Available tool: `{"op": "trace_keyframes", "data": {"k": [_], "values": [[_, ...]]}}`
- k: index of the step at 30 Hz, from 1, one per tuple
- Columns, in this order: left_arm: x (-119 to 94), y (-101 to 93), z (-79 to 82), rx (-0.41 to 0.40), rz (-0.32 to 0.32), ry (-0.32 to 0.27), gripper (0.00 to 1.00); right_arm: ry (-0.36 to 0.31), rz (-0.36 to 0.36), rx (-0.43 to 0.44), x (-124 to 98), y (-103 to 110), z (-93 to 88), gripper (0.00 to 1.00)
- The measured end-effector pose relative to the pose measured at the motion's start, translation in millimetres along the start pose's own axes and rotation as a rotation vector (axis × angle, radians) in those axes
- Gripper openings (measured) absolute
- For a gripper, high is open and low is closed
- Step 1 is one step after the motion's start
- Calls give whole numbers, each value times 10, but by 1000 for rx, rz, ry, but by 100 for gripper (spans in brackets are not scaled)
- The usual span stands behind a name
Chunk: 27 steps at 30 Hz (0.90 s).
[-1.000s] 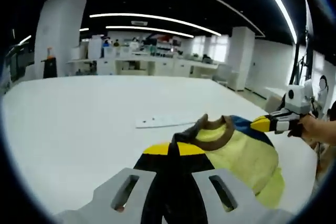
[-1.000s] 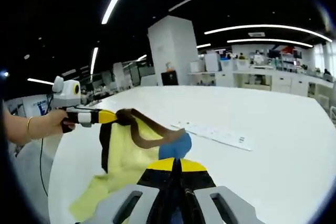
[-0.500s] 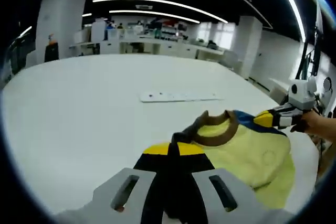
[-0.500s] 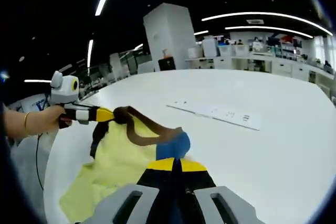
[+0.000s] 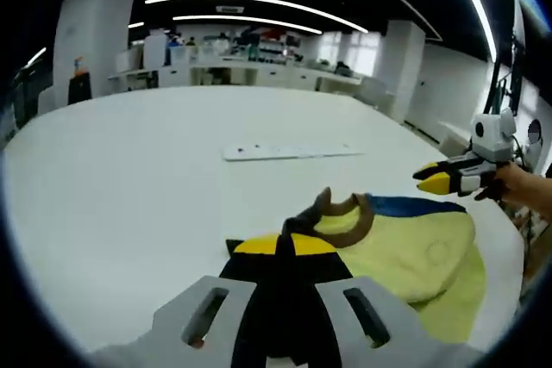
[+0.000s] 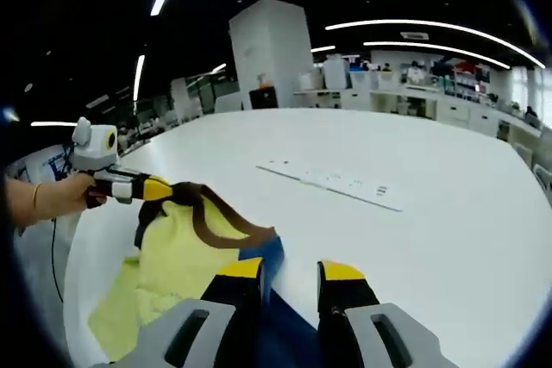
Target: Fold the garment on the visible template until the final outline fits inside the template.
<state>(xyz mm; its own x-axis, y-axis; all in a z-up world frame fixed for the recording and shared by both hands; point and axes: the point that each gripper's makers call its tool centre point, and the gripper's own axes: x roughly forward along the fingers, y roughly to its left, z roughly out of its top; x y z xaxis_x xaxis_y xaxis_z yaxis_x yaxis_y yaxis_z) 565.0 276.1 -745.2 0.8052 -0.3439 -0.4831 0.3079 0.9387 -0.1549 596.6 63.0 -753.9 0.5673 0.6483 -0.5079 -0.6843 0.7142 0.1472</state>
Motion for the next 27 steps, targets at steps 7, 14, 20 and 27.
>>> {"op": "trace_keyframes", "data": {"k": [7, 14, 20, 27], "values": [[-16, -6, 17, 1, 1, -5, 0, 82, 9, 19, -28, -42, -186, 26], [-41, -27, 52, -2, -6, -24, 0, 188, 26, -2, -43, 19, -426, 25], [-50, -34, 59, 1, -8, -25, 0, 237, 10, -20, -52, 14, -534, 22], [-59, -43, 58, 8, -11, -23, 0, 258, 7, -84, -35, 32, -539, 15]]}}
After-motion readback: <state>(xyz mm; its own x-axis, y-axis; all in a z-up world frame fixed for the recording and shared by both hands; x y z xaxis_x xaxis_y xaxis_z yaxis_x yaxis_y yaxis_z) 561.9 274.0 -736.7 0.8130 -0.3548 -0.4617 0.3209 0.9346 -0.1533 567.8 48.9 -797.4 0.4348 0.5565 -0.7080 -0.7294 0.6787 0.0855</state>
